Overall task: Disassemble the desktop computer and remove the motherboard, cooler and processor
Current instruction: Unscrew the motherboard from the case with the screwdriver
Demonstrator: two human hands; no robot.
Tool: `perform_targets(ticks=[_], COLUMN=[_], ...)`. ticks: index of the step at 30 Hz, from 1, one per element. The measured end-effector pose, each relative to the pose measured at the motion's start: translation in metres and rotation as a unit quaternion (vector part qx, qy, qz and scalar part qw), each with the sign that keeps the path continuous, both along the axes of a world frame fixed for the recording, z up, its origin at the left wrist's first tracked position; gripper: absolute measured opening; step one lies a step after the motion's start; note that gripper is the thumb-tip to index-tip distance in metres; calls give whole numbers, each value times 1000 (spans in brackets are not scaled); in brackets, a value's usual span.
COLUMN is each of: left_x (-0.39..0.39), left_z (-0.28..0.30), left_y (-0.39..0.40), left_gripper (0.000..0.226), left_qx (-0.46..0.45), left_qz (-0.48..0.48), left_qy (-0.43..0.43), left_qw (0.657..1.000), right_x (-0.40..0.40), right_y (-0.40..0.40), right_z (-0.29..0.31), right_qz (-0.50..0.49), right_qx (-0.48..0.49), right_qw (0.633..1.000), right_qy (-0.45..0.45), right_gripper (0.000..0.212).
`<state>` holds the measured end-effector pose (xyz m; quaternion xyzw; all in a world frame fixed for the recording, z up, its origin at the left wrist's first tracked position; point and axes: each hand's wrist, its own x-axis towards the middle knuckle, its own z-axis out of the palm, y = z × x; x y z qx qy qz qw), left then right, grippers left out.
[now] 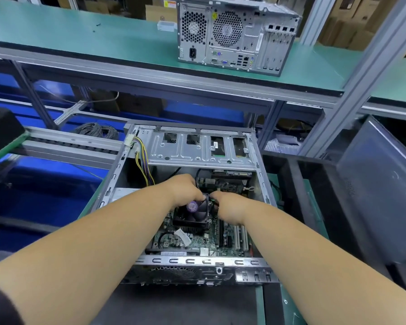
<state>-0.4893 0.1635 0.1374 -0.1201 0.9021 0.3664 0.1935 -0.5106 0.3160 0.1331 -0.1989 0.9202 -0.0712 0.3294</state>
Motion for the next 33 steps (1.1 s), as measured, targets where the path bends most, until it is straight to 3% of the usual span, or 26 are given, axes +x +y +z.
perform_targets(ticks=[3, 6, 8, 12, 15, 17, 18, 20, 21, 23, 25, 27, 29, 31, 33], left_x=[-2, -4, -6, -3, 9, 13, 14, 14, 13, 14, 15, 16, 17, 17, 16], left_z=[-6, -7, -2, 11, 16, 25, 32, 39, 42, 44, 45, 41, 32, 22, 11], left_y=[-3, -2, -2, -6, -9, -11, -12, -18, -21, -26, -29, -27, -21, -13, -5], left_gripper=[22, 28, 32, 42, 39, 24, 23, 29, 19, 6, 10, 22, 70, 100, 108], left_qx=[106, 145, 153, 239, 341, 354, 331, 232, 177, 87, -3, -116, -244, -354, -413], left_qz=[26, -2, 12, 57, 120, 116, 113, 104, 99, 67, -11, -145, -269, -323, -339], left_qy=[21, 49, 64, 29, 14, 39, 59, 121, 163, 213, 189, 117, 32, 14, 38], left_qw=[994, 988, 986, 969, 932, 927, 935, 960, 966, 971, 982, 976, 931, 878, 844], right_x=[-3, -2, 2, 21, 28, 26, 23, 14, 9, -2, -15, -22, -28, -30, -27], right_y=[5, 11, 14, 12, 8, 7, 7, 9, 11, 17, 24, 29, 34, 40, 45], right_z=[-1, 0, 1, 17, 35, 48, 55, 69, 76, 86, 87, 85, 81, 80, 81], right_qz=[6, -39, -54, -19, -63, -95, -97, -65, -34, 44, 77, 59, 56, 54, 24], right_qx=[60, 43, -55, -228, -331, -363, -349, -272, -206, -55, 85, 143, 127, 31, -112], right_qw=[996, 987, 986, 967, 939, 926, 929, 942, 942, 907, 877, 883, 897, 939, 977], right_qy=[60, 152, 149, 111, 64, 45, 68, 184, 261, 416, 468, 444, 419, 339, 182], right_gripper=[57, 24, 11, 9, 15, 10, 4, 17, 20, 19, 18, 20, 14, 14, 19])
